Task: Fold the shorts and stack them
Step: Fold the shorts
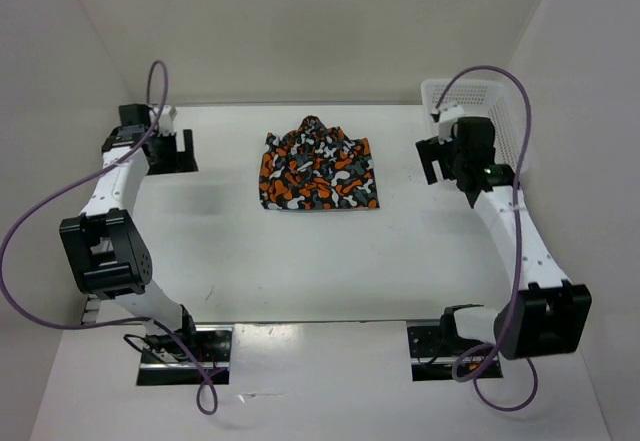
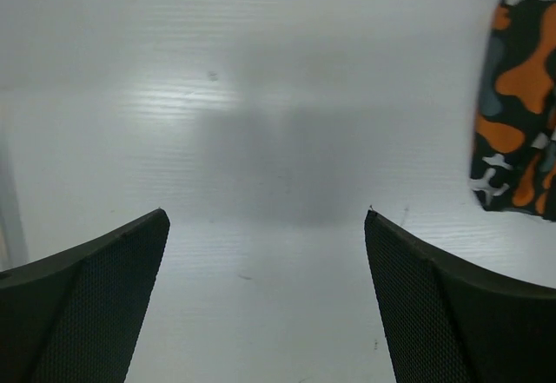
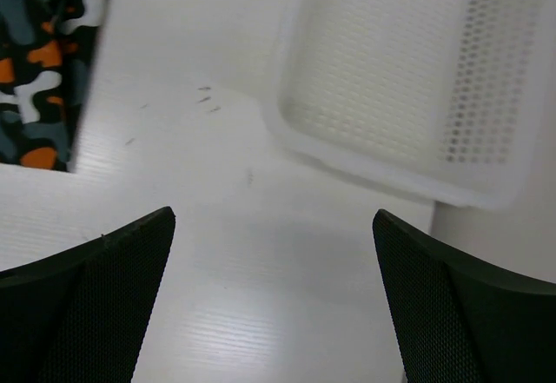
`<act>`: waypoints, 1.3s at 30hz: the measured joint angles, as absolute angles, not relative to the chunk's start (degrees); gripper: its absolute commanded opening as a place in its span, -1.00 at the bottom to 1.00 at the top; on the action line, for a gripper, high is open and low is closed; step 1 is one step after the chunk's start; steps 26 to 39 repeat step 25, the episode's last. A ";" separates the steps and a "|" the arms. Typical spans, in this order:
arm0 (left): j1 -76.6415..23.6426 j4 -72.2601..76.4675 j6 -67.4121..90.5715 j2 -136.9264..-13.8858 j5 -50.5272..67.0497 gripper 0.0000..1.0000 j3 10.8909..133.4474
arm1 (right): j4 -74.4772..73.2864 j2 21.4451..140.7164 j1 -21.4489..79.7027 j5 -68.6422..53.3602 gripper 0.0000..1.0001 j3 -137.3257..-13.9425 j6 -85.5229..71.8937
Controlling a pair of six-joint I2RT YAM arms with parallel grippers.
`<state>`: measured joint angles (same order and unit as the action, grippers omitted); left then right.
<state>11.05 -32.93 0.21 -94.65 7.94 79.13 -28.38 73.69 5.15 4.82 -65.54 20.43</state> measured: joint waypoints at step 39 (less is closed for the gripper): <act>20.58 -31.27 0.23 -88.68 11.29 1.00 72.47 | -25.87 55.33 -0.16 5.39 0.99 -51.79 20.84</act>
